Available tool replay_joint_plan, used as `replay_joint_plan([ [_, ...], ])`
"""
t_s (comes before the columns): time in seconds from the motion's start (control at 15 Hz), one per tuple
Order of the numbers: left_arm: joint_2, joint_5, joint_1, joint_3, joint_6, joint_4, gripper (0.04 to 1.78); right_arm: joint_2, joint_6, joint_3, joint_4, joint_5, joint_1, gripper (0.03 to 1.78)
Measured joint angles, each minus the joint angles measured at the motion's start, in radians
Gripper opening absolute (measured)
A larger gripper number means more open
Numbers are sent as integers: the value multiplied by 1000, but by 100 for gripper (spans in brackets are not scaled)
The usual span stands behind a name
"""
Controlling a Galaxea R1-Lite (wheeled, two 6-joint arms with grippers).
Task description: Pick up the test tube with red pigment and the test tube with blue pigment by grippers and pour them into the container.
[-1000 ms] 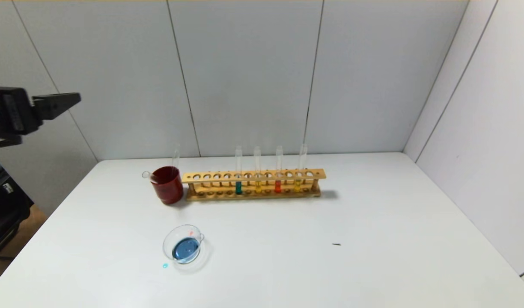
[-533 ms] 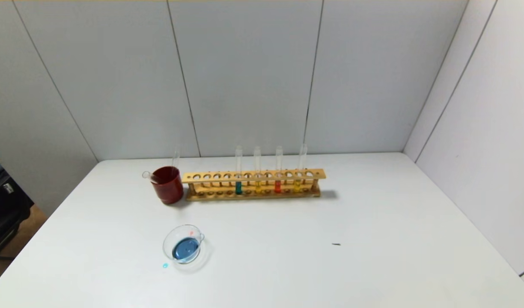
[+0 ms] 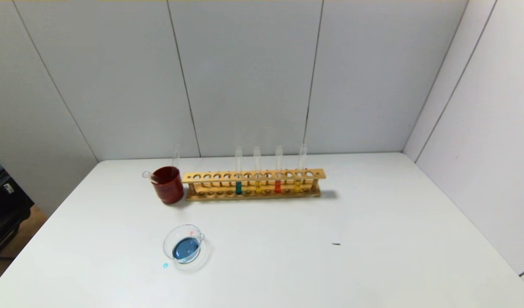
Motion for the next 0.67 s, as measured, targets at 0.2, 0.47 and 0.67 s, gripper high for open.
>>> replay_joint_plan([
  [0.2, -41, -16, -47, -2, 7, 2, 175, 0, 0, 0, 0, 0, 0, 175],
  [0.47, -83, -7, -59, 30, 1, -1, 175, 0, 0, 0, 0, 0, 0, 175],
  [0.67, -173, 19, -92, 91, 1, 8, 175, 0, 0, 0, 0, 0, 0, 175],
])
